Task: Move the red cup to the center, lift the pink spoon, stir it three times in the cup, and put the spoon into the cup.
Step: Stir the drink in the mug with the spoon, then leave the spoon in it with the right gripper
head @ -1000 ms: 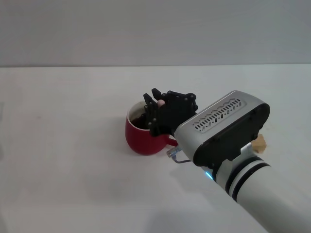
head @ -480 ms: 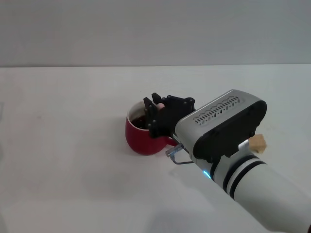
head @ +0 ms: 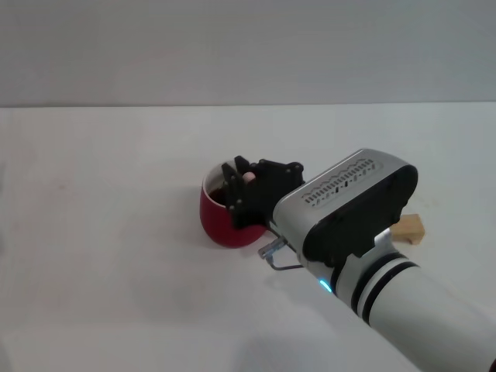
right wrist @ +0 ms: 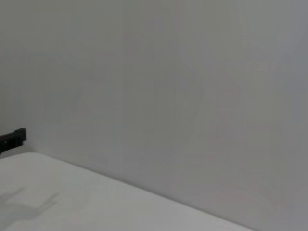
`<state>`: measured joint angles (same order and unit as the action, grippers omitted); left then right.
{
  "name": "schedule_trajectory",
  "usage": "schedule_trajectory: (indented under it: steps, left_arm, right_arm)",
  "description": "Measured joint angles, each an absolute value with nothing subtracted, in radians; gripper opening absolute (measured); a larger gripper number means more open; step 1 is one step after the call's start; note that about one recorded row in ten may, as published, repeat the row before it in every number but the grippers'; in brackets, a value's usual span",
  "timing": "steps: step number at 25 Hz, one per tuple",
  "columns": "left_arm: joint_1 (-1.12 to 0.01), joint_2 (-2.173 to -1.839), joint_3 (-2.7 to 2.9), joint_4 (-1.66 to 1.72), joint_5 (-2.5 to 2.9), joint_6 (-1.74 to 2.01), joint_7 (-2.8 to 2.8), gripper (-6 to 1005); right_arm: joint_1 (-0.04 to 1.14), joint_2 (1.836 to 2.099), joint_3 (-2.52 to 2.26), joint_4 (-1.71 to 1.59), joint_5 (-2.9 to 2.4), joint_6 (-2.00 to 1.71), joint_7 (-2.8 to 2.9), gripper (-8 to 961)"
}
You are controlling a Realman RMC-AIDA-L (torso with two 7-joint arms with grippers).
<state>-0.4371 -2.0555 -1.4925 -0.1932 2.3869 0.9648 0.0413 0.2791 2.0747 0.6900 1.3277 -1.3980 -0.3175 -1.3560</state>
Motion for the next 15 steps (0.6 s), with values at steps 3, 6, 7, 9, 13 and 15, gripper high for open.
schedule_trajectory:
  steps: [3,6,7,9,13,15]
  left_arm:
    - [-0.436,-2.056,-1.493,-0.193,2.387,0.965,0.041,844]
    - [-0.435,-2.056,-1.493,-0.193,2.387,0.965,0.041,844]
    - [-0.434,-2.056,-1.493,-0.193,2.387,0.965,0.041,844]
    - [-0.434,-2.055,-1.494,-0.193,2.387,0.965,0.041,844]
    - [-0.432,-2.055,-1.494,-0.193,2.387,0.965,0.04,844]
    - [-0.429,-2.056,-1.494,-0.193,2.387,0.965,0.036,844]
  right_arm:
    - [0.286,2.077,0.681,1.318,-1.397,-0.314,-1.356,132]
    - [0.309,2.078,0.684,1.302,-1.396,-0.314,-1.355,132]
    - [0.319,2.079,0.686,1.295,-1.395,-0.314,-1.352,132]
    - [0.336,2.079,0.689,1.286,-1.394,-0.316,-1.349,132]
    - [0.364,2.079,0.709,1.266,-1.393,-0.322,-1.349,132]
    - [0.365,2.079,0.716,1.264,-1.393,-0.323,-1.349,132]
